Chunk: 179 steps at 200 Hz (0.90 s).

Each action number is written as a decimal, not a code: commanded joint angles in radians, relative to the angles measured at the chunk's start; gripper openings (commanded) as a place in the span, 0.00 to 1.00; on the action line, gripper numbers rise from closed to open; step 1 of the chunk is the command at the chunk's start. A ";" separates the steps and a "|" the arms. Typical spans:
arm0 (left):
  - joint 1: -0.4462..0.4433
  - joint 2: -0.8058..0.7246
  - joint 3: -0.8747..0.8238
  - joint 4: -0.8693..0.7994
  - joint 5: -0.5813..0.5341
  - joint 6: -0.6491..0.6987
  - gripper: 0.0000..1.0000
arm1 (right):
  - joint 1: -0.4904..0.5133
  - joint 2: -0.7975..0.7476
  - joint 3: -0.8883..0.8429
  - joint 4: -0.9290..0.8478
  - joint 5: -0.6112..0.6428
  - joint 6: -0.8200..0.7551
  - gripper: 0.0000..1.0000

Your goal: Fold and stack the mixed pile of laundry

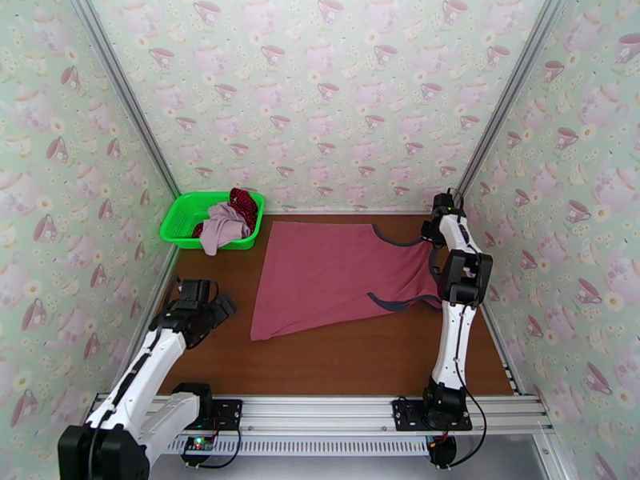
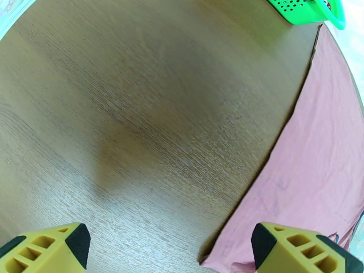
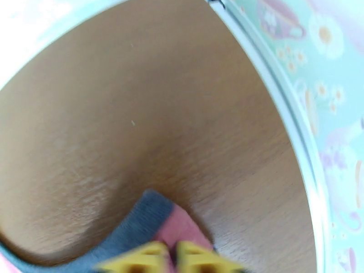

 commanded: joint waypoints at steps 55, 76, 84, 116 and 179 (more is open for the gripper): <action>0.005 -0.009 0.064 -0.035 -0.006 0.055 0.92 | 0.045 -0.630 -0.641 0.134 -0.060 0.020 0.74; 0.005 -0.017 0.070 -0.036 0.016 0.063 0.88 | 0.151 -0.785 -0.845 0.140 -0.159 0.034 0.69; 0.005 -0.020 0.076 -0.039 0.022 0.068 0.88 | 0.201 -0.820 -0.917 0.148 -0.194 0.038 0.68; 0.005 -0.022 0.110 -0.062 0.040 0.096 0.85 | 0.376 -0.871 -1.144 0.256 -0.355 0.103 0.52; 0.004 -0.039 0.122 -0.083 0.067 0.109 0.84 | 0.479 -0.783 -1.255 0.364 -0.365 0.152 0.42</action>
